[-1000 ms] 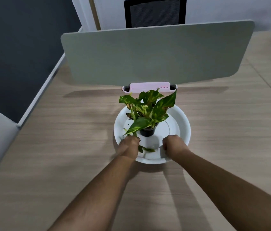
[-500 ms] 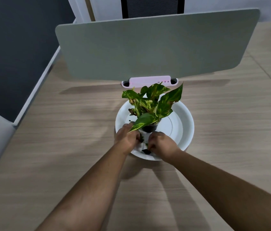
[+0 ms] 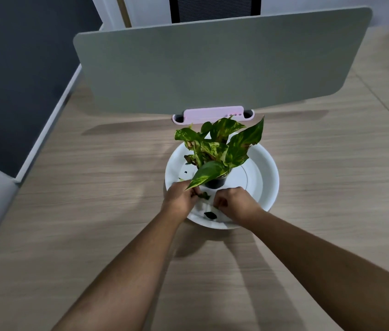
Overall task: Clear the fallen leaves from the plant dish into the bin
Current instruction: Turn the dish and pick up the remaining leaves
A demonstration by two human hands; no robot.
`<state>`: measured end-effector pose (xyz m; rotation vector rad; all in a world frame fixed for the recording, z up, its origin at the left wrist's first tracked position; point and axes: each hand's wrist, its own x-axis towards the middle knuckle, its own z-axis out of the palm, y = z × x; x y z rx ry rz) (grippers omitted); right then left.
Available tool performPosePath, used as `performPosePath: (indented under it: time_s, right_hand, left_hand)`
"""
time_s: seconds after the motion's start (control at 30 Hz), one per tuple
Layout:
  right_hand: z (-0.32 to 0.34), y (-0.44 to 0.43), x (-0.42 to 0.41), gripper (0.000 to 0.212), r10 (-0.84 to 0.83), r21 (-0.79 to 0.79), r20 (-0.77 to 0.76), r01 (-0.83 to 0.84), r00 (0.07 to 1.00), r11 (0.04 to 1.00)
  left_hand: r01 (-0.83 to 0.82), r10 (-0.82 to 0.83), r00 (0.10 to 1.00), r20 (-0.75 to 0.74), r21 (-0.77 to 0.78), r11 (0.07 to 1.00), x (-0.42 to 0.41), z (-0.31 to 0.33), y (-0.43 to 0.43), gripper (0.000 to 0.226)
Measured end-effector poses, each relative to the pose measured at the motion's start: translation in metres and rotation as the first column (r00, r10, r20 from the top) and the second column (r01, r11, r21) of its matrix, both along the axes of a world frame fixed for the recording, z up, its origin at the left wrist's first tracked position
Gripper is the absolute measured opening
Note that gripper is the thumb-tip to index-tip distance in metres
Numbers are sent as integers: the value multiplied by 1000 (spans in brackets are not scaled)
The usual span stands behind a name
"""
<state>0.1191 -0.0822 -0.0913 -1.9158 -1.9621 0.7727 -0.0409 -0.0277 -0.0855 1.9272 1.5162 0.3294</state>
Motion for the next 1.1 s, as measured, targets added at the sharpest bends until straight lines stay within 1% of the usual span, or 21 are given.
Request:
performPosePath:
  time_s: [0.03, 0.1, 0.17, 0.27, 0.37, 0.43, 0.5, 0.63, 0.7, 0.73, 0.8, 0.9, 1.0, 1.1]
  right_hand:
    - [2, 0, 0, 16, -23, -1, -44, 23, 999, 1000]
    - [6, 2, -1, 19, 3, -24, -79, -5, 997, 1000]
    - [8, 2, -7, 22, 103, -69, -17, -104, 994, 992]
    - [5, 3, -13, 21, 265, -109, 110, -254, 958, 961]
    - [7, 8, -14, 17, 287, -157, 156, -263, 945, 952]
    - [9, 10, -13, 18, 263, -200, 158, -230, 952, 953]
    - [6, 9, -13, 18, 218, -191, 133, -191, 967, 963]
    - [0, 6, -11, 14, 65, -40, 21, -64, 998, 997]
    - [1, 9, -14, 16, 20, 21, 0, -20, 1000, 1000]
    - [2, 11, -17, 17, 26, 17, 9, -26, 1000, 1000]
    - [0, 15, -23, 18, 69, -49, 59, -66, 996, 997]
    - [-2, 17, -29, 19, 62, -110, 138, -47, 989, 993]
    - [-2, 18, -33, 20, 32, -93, 162, -17, 986, 996]
    - [-4, 18, -36, 21, -41, -68, 127, 50, 991, 996]
  left_hand:
    - [-24, 23, 998, 62, 16, 1000, -4, 1, 0, 17]
    - [-89, 82, 991, 102, 60, 994, -11, 2, 2, 20]
    - [-97, 91, 994, 67, 92, 991, -15, 8, -1, 24]
    - [-99, 91, 994, 60, 141, 985, -16, 15, -4, 23]
    - [-84, 81, 996, 25, 161, 983, -20, 14, -6, 20]
    - [-71, 71, 997, 10, 163, 984, -23, 13, -6, 20]
    - [-81, 79, 997, 19, 162, 983, -23, 14, -8, 19]
    - [-69, 65, 997, 30, 170, 983, -23, 14, -9, 19]
    - [-69, 65, 997, 29, 175, 982, -23, 15, -11, 18]
    - [-63, 61, 998, 17, 182, 981, -24, 15, -13, 18]
    - [-34, 38, 999, -15, 212, 977, -25, 13, -17, 19]
    - [-2, 9, 999, -31, 221, 975, -27, 8, -22, 20]
    - [11, -5, 1000, -27, 229, 973, -28, 7, -23, 19]
    - [12, -7, 1000, -23, 233, 972, -29, 6, -23, 18]
